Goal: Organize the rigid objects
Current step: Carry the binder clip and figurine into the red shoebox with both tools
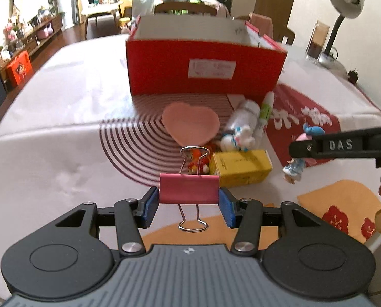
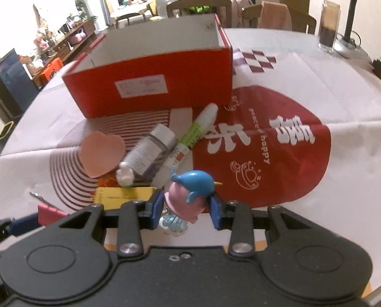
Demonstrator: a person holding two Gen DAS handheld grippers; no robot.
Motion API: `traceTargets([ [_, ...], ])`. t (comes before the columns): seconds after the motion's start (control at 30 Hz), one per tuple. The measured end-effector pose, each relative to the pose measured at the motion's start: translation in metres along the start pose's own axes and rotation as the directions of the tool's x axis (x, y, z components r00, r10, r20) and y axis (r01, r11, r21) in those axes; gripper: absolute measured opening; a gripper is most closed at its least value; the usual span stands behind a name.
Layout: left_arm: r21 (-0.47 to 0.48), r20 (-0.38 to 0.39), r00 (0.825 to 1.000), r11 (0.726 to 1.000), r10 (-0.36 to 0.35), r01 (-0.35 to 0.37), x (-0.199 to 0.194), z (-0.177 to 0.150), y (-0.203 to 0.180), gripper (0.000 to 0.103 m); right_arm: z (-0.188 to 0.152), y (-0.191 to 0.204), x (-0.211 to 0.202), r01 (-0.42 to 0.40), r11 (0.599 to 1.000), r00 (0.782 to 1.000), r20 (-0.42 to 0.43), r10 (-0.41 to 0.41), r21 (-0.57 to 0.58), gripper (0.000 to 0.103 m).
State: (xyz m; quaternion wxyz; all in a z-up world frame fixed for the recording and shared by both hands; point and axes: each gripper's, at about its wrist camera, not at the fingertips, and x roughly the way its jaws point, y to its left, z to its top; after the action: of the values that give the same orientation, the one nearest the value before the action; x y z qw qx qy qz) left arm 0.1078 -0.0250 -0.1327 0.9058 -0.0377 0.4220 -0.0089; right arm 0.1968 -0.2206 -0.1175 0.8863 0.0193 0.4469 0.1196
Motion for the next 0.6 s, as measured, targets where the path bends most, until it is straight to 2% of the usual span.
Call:
traceTargets([
  [0.3, -0.014, 0.086, 0.996, 1.000, -0.013, 0.014, -0.032, 0.031, 0.011, 0.050, 0.026, 0.014, -0.035, -0.027, 0.999, 0.998, 0.049, 0.029, -0.044, 0.037],
  [0.6, -0.011, 0.154, 0.988, 1.000, -0.015, 0.017, -0.046, 0.070, 0.019, 0.050, 0.063, 0.023, -0.056, -0.051, 0.995, 0.995, 0.084, 0.058, -0.086, 0.037],
])
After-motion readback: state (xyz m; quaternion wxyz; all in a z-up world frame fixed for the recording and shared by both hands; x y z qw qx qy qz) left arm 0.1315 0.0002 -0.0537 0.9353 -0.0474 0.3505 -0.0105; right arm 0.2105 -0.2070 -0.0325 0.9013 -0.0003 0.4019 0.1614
